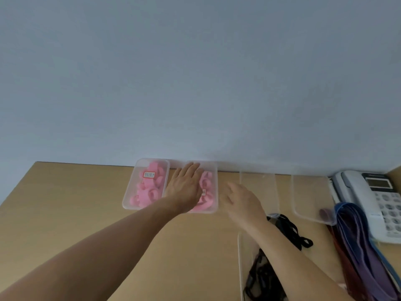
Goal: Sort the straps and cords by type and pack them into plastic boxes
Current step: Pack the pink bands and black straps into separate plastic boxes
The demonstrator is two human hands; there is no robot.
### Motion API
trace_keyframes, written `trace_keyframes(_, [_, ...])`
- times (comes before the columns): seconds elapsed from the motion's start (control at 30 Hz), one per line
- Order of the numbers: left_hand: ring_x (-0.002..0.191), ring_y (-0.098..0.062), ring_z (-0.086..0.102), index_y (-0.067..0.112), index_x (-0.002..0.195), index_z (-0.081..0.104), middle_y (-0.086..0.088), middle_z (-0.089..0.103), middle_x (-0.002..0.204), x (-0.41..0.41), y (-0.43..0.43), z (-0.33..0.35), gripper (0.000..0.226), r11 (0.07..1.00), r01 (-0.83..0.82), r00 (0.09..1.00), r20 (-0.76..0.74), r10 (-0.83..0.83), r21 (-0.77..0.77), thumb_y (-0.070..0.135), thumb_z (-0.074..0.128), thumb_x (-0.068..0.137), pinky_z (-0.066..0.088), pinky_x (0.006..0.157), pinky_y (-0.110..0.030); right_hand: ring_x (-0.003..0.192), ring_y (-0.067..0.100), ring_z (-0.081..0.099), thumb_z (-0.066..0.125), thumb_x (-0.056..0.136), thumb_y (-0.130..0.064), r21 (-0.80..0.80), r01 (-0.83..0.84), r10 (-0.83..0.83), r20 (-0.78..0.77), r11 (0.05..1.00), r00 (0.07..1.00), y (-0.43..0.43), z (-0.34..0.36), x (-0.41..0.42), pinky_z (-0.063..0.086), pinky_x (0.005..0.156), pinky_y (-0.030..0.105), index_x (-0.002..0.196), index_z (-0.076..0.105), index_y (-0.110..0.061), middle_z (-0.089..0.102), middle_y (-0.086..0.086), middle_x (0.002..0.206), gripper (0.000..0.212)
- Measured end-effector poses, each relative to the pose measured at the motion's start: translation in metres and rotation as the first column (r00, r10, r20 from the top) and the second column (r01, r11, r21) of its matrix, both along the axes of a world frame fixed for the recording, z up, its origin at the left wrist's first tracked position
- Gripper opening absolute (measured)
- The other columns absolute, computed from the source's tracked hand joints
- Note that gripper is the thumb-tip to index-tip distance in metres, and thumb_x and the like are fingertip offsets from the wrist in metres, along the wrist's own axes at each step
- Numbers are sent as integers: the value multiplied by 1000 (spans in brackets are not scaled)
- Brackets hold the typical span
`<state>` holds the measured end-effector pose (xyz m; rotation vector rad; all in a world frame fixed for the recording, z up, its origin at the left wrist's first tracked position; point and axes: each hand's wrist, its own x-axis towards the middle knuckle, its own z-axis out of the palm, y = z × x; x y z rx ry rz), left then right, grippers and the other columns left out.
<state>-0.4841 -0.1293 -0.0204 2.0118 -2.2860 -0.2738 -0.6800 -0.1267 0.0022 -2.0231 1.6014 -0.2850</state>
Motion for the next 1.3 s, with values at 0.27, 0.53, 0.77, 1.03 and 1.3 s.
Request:
trace_keyframes(0.27, [117, -19, 56, 19, 130, 61, -1, 60, 131, -59, 71, 8, 38, 983, 161, 941, -314, -128, 82, 20, 45, 96, 44, 95, -31, 100, 13, 61, 56, 94, -34, -33, 233, -234, -48, 972, 971, 65, 14, -74, 50, 89, 32, 115, 67, -20, 67, -5, 113, 28])
trace_keyframes(0.53, [111, -18, 60, 21, 133, 57, 5, 65, 124, -105, 96, 14, 40, 928, 230, 895, -439, -83, 294, 28, 47, 94, 47, 97, -32, 106, 17, 59, 61, 89, -44, 137, 344, -312, -215, 929, 926, 121, -6, -129, 51, 88, 33, 132, 54, -19, 62, -2, 120, 51])
trace_keyframes(0.77, [118, -20, 57, 18, 136, 55, 1, 64, 128, -118, 104, 17, 43, 893, 223, 920, -388, -60, 391, 29, 48, 94, 44, 103, -35, 104, 20, 52, 68, 82, -50, 31, 377, -352, -294, 926, 889, 130, -23, -133, 50, 80, 33, 118, 52, -20, 57, -2, 114, 49])
trace_keyframes(1.03, [114, -19, 59, 18, 132, 59, 0, 64, 126, -151, 108, 19, 41, 888, 156, 929, -369, 17, 432, 27, 48, 93, 46, 99, -31, 109, 22, 48, 70, 77, -58, -47, 367, -365, -288, 929, 886, 126, -34, -153, 45, 81, 28, 124, 42, -16, 48, 3, 122, 69])
trace_keyframes(1.3, [111, -22, 60, 14, 122, 66, -3, 67, 120, -180, 110, 31, 38, 903, 90, 916, -390, 90, 420, 23, 49, 90, 48, 94, -29, 102, 20, 63, 64, 80, -58, 254, 355, -340, -103, 900, 935, 115, -43, -183, 50, 79, 33, 125, 49, -23, 65, -4, 110, 59])
